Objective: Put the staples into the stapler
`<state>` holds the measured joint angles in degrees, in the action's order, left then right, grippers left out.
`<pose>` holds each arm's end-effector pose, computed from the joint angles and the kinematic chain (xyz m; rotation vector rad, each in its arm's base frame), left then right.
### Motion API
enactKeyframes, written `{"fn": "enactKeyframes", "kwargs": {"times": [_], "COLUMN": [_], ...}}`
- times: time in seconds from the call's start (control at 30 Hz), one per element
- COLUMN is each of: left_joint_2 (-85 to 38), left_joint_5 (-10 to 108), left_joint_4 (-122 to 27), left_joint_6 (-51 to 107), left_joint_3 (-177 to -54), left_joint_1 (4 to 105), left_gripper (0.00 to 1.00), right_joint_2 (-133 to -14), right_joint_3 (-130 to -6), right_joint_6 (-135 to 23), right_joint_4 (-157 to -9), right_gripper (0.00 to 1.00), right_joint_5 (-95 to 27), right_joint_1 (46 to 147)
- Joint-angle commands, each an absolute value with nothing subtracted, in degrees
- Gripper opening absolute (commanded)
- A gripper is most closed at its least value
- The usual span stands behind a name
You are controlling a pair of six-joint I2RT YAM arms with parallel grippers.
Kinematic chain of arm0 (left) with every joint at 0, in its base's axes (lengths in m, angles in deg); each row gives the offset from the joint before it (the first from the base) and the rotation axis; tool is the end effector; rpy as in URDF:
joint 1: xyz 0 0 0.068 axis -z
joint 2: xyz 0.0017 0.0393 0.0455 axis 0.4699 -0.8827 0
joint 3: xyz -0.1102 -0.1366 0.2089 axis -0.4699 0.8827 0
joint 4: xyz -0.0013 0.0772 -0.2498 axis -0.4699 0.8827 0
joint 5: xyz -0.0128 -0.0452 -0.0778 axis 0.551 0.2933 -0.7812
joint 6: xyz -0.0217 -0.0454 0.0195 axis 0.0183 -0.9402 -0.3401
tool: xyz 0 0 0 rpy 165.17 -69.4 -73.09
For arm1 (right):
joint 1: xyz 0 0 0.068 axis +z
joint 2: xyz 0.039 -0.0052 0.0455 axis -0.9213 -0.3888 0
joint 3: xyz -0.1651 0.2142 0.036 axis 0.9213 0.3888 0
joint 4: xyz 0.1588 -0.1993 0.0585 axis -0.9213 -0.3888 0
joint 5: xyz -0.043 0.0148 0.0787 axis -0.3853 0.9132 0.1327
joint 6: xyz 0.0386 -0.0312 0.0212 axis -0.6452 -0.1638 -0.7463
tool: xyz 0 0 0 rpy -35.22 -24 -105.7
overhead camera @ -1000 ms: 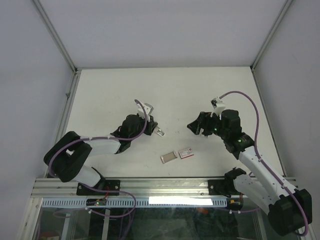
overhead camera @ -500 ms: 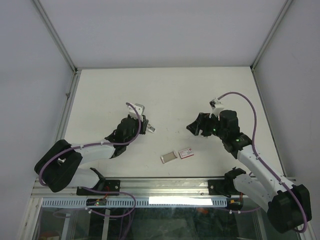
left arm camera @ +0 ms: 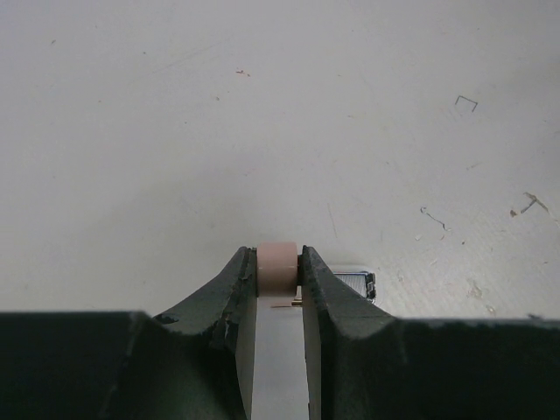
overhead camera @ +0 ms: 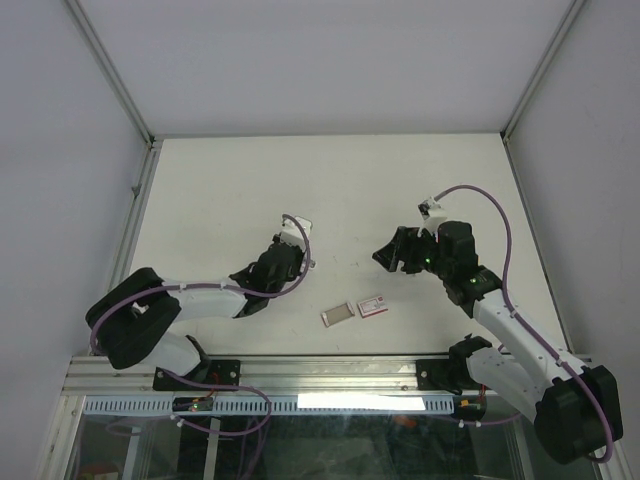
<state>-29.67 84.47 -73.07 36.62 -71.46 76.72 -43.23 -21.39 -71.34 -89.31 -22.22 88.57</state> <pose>0.1907 -0.1921 0.1649 0.4920 1.9170 -0.0937 0.1800 0.0832 0.2300 -0.1971 2.1353 0.7994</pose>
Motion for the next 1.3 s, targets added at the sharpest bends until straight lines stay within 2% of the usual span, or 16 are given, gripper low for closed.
{"fn": "enactKeyframes", "kwargs": {"times": [0.0, 0.33, 0.9, 1.07, 1.27], "left_joint_2": [-32.4, -38.5, -44.8, -46.0, -45.8], "left_joint_5": [89.4, 96.1, 97.0, 96.8, 97.2], "left_joint_4": [-73.3, -68.8, -63.2, -61.9, -60.6], "left_joint_6": [39.7, 42.1, 43.3, 43.1, 42.9], "left_joint_3": [-75.0, -80.3, -84.9, -86.1, -86.9], "left_joint_1": [79.2, 84.1, 89.3, 90.7, 91.6], "left_gripper": [0.00, 0.00, 0.08, 0.15, 0.27], "right_joint_2": [-43.1, -42.4, -42.2, -42.2, -42.2], "right_joint_3": [-21.3, -20.7, -20.7, -20.7, -20.8], "right_joint_6": [-71.3, -71.4, -71.5, -71.4, -71.4], "right_joint_4": [-85.8, -85.9, -86.1, -86.2, -86.1], "right_gripper": [0.72, 0.71, 0.72, 0.72, 0.71], "right_joint_5": [-22.0, -22.2, -22.0, -21.9, -21.7], "right_joint_1": [88.3, 88.3, 88.4, 88.4, 88.3]}}
